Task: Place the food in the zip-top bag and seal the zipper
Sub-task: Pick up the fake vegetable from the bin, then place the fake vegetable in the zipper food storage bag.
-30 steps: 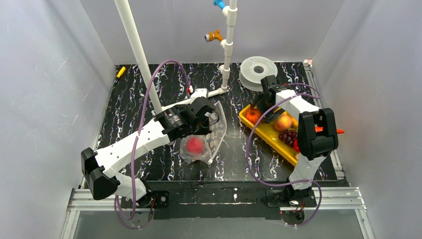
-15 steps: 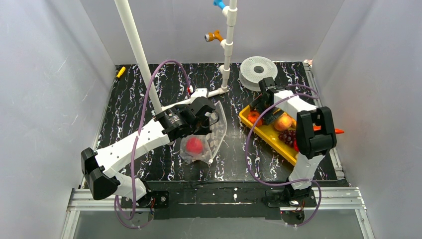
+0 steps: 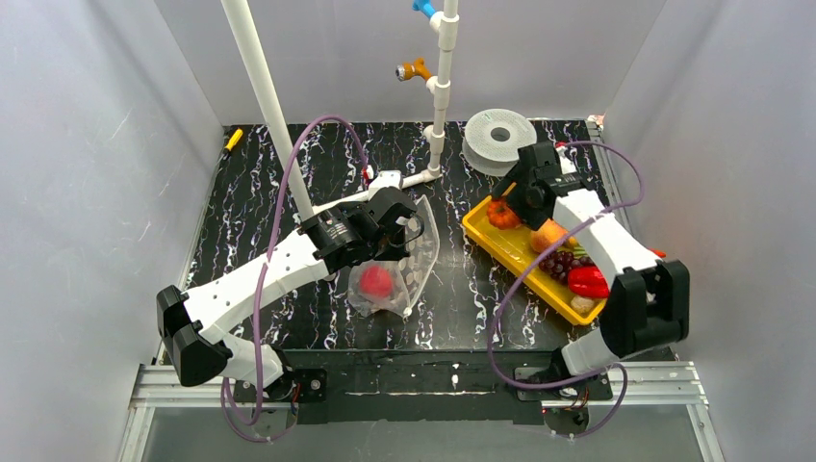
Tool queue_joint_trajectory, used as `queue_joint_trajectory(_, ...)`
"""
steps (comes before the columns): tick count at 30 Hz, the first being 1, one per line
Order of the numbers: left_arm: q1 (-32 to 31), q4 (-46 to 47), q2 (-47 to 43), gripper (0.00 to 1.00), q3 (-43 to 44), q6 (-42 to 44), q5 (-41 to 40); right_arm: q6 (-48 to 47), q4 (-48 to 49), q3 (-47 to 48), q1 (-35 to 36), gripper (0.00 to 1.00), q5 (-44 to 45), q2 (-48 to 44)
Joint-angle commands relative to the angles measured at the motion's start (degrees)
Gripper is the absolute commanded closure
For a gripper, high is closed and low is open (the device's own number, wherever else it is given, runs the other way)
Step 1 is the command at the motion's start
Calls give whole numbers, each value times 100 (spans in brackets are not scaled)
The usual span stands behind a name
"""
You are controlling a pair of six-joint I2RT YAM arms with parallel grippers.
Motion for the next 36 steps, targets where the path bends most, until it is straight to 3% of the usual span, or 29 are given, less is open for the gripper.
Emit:
queue_joint_trajectory(1, 19, -39, -168, 100, -59, 4, -54, -1432, 793, -371, 370, 76, -720, -844)
queue_joint_trajectory(5, 23, -57, -188, 100, -29, 17, -22, -2221, 1850, -1044, 852, 76, -1813, -1769)
queue_joint_trajectory(10, 22, -60, -235, 100, -27, 27, -54, -2635, 2873, -1501, 1464, 66, -2622, -2739)
queue_joint_trajectory(18, 23, -67, -249, 100, 89, 21, 95, -2765, 2998, -1189, 1940, 62, -3153, -2693)
queue_joint_trajectory(26, 22, -10, -379, 100, 54, -52, 185, -2884, 2882, -916, 2446, 56, -2807, -2278)
queue_joint_trajectory(36, 21, 40, -449, 100, 53, -68, 261, -3055, 2259, -654, 2765, 48, -1437, -2000)
